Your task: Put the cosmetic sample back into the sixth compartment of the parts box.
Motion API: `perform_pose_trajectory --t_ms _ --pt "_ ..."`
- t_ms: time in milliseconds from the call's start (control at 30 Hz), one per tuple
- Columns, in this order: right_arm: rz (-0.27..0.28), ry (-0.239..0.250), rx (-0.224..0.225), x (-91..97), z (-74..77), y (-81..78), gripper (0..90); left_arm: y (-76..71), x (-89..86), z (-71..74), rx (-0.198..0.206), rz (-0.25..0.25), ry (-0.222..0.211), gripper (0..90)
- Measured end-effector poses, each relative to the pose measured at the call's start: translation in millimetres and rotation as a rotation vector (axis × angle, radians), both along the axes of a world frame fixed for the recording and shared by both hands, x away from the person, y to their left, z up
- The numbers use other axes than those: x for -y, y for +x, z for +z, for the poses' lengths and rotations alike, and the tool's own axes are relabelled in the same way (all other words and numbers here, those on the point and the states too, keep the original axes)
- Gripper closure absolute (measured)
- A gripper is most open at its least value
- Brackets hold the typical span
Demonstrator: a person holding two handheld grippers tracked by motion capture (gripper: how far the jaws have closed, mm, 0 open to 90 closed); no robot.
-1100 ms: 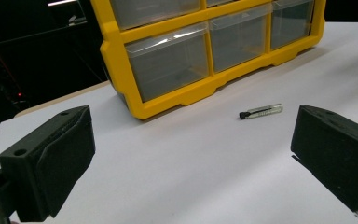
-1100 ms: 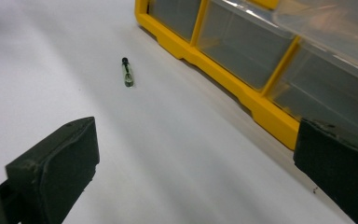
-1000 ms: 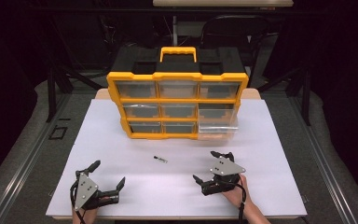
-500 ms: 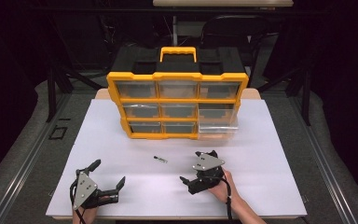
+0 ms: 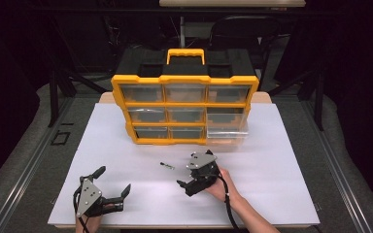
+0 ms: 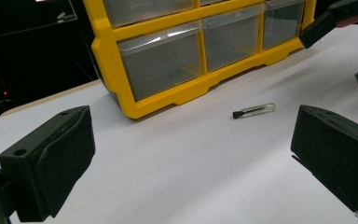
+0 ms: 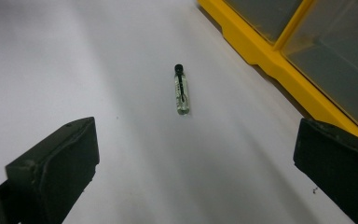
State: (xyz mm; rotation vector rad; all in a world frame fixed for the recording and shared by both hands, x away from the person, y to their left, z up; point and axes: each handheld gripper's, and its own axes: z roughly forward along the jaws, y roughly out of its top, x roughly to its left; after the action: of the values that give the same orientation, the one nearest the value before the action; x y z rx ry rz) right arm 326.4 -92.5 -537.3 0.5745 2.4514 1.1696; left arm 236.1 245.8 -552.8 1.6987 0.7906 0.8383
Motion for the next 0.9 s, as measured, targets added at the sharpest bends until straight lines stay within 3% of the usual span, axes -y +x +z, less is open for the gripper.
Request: perform_pose_trajectory --t_ms 100,500,600,633,900 --pt "0.014 -0.026 -0.021 -7.6 2.0 5.5 0.0 0.0 0.1 -0.2 0.0 0.0 0.003 0.0" --pt "0.06 -0.08 -0.037 -31.3 7.6 20.1 0.0 0.7 -1.2 -0.5 -0.005 -0.001 0.003 0.0" --pt "0.059 -0.109 -0.052 -36.8 8.7 23.6 0.0 0.5 -1.4 -0.5 -0.008 -0.003 0.005 0.0" --pt "0.055 -0.118 -0.075 -38.4 8.8 25.0 0.1 0.5 -1.7 -0.6 -0.01 -0.005 0.003 0.0" --pt "0.069 -0.178 -0.114 -49.1 9.0 36.6 14.2 -0.1 -2.5 -0.3 -0.009 0.002 0.002 0.0"
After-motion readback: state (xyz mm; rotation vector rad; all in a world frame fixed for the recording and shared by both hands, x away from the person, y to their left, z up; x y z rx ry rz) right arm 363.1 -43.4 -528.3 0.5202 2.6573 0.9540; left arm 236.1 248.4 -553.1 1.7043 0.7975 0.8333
